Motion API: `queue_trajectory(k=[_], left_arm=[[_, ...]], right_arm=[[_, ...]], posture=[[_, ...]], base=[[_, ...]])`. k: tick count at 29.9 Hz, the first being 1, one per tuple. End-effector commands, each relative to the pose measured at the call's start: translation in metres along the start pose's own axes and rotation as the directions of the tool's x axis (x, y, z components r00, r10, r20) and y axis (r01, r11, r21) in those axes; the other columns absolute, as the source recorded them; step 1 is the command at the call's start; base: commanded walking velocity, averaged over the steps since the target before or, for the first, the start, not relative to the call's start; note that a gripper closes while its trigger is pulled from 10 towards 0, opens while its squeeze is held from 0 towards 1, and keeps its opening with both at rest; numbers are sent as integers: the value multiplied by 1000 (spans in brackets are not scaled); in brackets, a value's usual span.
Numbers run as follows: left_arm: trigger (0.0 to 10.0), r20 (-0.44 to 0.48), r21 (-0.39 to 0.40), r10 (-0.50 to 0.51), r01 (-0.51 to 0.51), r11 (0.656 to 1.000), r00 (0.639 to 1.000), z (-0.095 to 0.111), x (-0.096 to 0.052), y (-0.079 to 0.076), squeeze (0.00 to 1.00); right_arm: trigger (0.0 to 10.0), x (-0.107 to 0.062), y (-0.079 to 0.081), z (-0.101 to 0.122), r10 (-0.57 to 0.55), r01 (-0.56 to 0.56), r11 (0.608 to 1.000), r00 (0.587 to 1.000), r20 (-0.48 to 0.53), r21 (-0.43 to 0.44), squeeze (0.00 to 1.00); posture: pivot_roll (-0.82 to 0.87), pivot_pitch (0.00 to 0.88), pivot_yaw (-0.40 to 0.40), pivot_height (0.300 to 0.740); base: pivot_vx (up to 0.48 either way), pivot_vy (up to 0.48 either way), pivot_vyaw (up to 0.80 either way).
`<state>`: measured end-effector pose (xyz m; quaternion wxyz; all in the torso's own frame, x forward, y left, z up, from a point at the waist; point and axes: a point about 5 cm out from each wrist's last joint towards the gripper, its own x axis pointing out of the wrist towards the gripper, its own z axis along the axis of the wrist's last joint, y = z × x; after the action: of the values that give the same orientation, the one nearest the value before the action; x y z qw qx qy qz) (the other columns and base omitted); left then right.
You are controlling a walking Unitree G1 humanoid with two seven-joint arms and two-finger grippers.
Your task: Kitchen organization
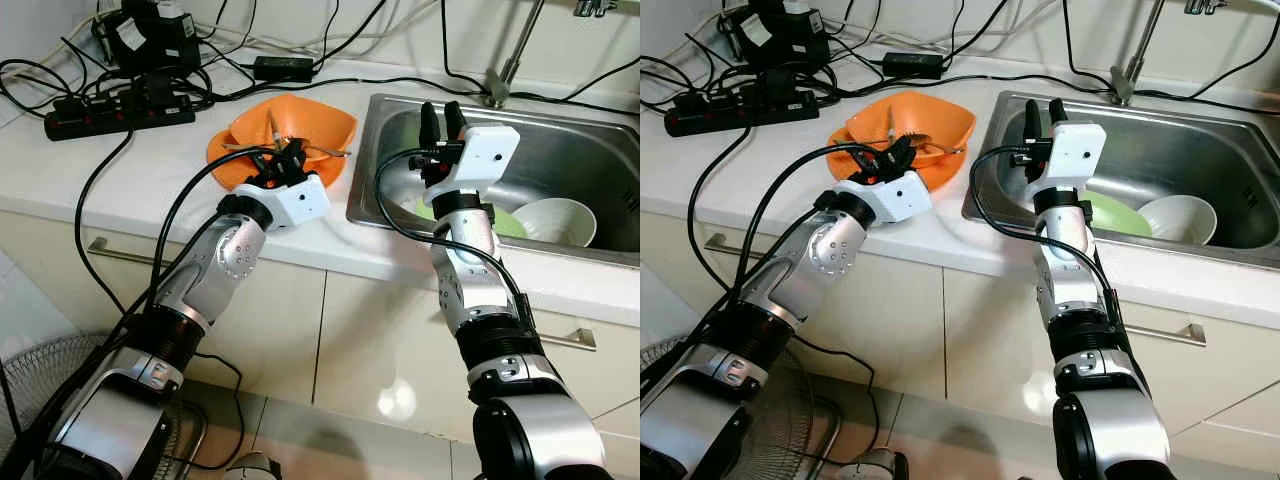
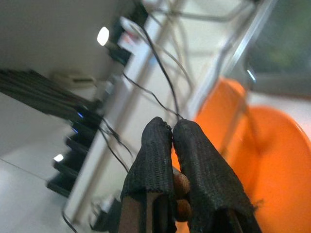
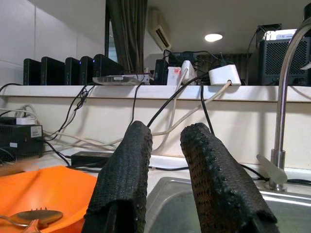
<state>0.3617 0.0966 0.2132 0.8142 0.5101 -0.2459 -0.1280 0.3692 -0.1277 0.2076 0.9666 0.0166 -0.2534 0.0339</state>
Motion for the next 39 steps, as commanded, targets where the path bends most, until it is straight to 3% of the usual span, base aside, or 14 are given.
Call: queue_trajectory(k=[1, 8, 10, 14, 17, 18, 23, 24, 26, 27, 31, 35, 36, 39], left_arm=[[0, 91, 13, 81, -82, 997, 993, 16, 8, 21, 0], [0, 291, -71, 209, -197, 978, 934, 57, 12, 50, 0], [10000, 331, -169, 226, -178, 969, 916, 68, 13, 52, 0], [10000, 349, -407, 279, -124, 905, 894, 83, 13, 55, 0], [10000, 348, -462, 295, -111, 880, 890, 86, 13, 56, 0], [10000, 335, -551, 310, -82, 830, 890, 89, 13, 60, 0], [10000, 286, -835, 333, 64, 546, 899, 89, 13, 62, 0], [10000, 286, -835, 333, 64, 546, 899, 89, 13, 62, 0], [10000, 268, -890, 330, 102, 444, 905, 86, 10, 65, 0], [10000, 268, -890, 330, 102, 444, 905, 86, 10, 65, 0], [10000, 237, -942, 273, 152, 300, 932, 79, 5, 57, 0], [10000, 244, -944, 244, 173, 280, 938, 77, 5, 55, 0], [10000, 254, -945, 235, 188, 268, 938, 77, 5, 54, 0], [10000, 259, -947, 188, 210, 245, 947, 76, 2, 49, 0]], right_arm=[[10000, 4, -1, 4, -11, 11, 1000, 1000, 20, 8, 0], [10000, 4, -2, 3, -17, 17, 1000, 1000, 13, -7, 0], [10000, 5, -5, 2, -26, 26, 1000, 1000, 5, -16, 0], [10000, 6, -10, 3, -34, 34, 997, 999, 6, -66, 0], [10000, 6, -11, 4, -31, 31, 996, 999, 9, -86, 0], [10000, 6, -14, 4, -28, 29, 993, 1000, 13, -112, 1000], [10000, 5, -24, 5, 8, 4, 925, 1000, 30, -380, 1000], [10000, 5, -24, 5, 8, 4, 925, 1000, 30, -380, 1000], [10000, 4, -22, 4, 54, -24, 850, 998, 42, -527, 1000], [10000, 4, -22, 4, 54, -24, 850, 998, 42, -527, 1000], [10000, 2, -17, 3, 83, -24, 771, 995, 64, -636, 1000], [10000, 1, -16, 2, 79, -11, 750, 994, 74, -661, 1000], [10000, 1, -14, 0, 91, -22, 730, 994, 66, -684, 0], [10000, -2, -8, -3, 112, -24, 695, 991, 74, -719, 0]], posture=[[143, 0, -12, 740], [144, 0, -11, 740], [143, 0, -9, 740], [134, 0, -5, 740], [134, 0, -5, 740], [133, 0, -5, 740], [130, 0, 0, 740], [130, 0, 0, 740], [126, 0, 9, 740], [126, 0, 9, 740], [118, 0, 31, 740], [117, 0, 33, 740], [116, 0, 31, 740], [118, 0, 25, 740]], base=[[0, 0, 0], [0, 0, 0], [0, 0, 0], [0, 0, 0], [0, 0, 0], [0, 0, 0], [0, 0, 0], [0, 0, 0], [0, 0, 0], [0, 0, 0], [0, 0, 0], [0, 0, 0], [0, 0, 0], [0, 0, 0]])
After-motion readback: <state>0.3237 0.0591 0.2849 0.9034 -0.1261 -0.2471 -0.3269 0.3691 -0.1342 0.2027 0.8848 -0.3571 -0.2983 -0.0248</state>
